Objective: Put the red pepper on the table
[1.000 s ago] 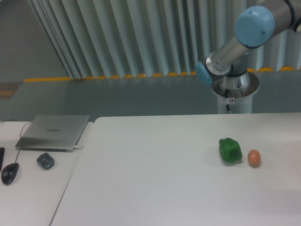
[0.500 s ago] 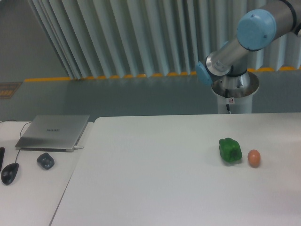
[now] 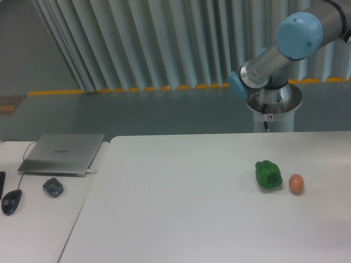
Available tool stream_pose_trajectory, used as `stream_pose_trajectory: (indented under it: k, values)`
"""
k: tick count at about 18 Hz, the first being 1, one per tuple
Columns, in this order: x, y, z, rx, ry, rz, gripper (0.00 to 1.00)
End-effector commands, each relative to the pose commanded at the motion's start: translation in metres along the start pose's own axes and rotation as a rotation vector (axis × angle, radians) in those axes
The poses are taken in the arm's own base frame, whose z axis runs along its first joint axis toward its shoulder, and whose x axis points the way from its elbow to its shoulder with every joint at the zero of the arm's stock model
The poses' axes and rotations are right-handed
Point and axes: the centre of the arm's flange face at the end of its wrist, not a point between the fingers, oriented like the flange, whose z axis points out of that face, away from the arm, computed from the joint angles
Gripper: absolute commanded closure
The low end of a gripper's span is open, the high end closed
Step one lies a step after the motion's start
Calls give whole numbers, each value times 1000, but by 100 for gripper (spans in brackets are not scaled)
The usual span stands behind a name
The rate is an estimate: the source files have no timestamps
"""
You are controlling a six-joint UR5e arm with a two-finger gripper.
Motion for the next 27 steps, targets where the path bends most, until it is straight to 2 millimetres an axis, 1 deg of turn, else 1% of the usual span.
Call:
stream_pose_trajectory:
  k: [1,5,8,10,11,12,13,14,15,16,17,19,22,23,24,25,26,27]
  values:
    - [1,1,-6,5,-3,-1,51]
    - [1,3,-27,12,-19,-3,52]
    - [2,8,-55,67,2,-5,52]
    - [3,12,-70,114,32,-8,52]
    - [6,18,-79,158,68,-15,52]
    - [10,18,-91,188,103,-9,52]
    - [14,13,-102,198,118,27,52]
    - [24,2,-112,218,131,74,52]
    - [34,-12,-128,269,135,114,52]
    - [42,-24,-136,302,149,128,51]
    - [52,-47,-149,338,167,150,51]
    - [66,-74,-161,354,183,156,51]
    - [83,-114,-180,402,201,88,51]
    - [90,-126,-191,429,203,93,51]
    - [96,-133,-198,448,206,103,51]
    - [108,-143,-195,474,229,113,51]
    - [123,-148,-199,508,248,120,51]
    - [129,-152,-198,520,260,123,51]
